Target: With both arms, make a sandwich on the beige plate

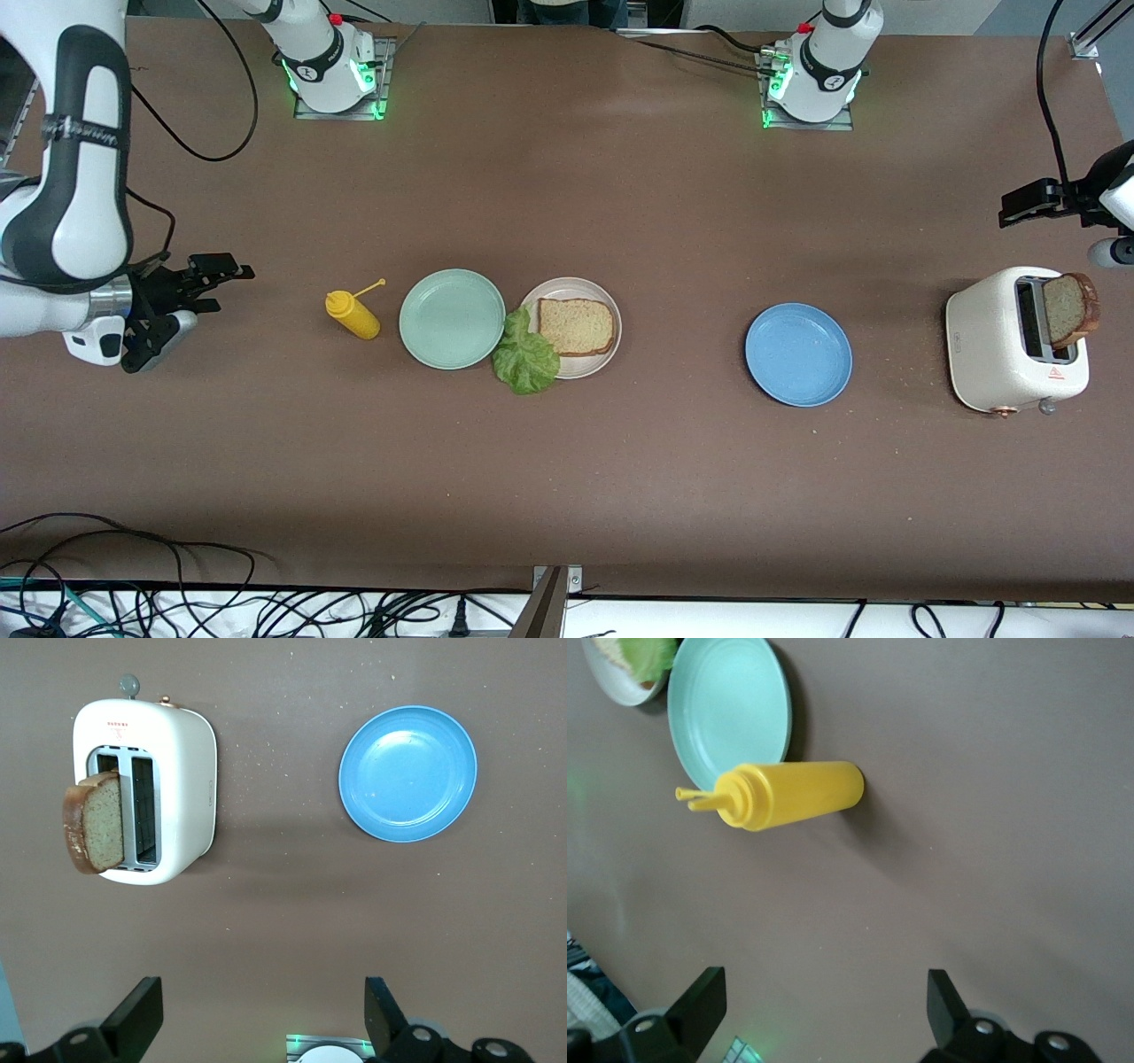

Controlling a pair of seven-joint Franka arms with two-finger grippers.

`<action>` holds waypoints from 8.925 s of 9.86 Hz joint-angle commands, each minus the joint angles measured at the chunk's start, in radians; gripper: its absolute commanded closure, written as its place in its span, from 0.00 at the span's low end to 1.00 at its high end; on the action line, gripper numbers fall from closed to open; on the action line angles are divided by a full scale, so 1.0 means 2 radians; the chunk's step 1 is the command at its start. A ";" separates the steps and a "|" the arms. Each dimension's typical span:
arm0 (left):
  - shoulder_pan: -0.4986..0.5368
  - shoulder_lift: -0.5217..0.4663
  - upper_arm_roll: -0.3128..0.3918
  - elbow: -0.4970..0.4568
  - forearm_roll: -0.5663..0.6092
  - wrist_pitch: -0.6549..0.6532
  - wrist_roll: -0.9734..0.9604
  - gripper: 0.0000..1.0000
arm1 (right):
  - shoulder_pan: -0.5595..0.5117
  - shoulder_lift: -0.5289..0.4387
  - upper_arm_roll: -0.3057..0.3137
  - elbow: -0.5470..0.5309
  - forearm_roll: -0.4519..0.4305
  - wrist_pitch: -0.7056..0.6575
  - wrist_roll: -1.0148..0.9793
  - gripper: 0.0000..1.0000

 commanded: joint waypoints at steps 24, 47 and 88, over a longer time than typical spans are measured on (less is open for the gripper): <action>0.002 0.005 -0.002 0.012 0.013 -0.003 0.007 0.00 | -0.105 0.180 0.125 -0.004 0.319 -0.080 -0.632 0.19; 0.002 0.009 -0.002 0.012 0.014 -0.003 0.007 0.00 | 0.184 0.158 0.095 0.228 -0.133 0.040 0.047 1.00; 0.032 0.029 0.000 0.010 0.016 0.033 0.034 0.00 | -0.145 0.216 0.138 0.035 0.348 -0.145 -0.783 1.00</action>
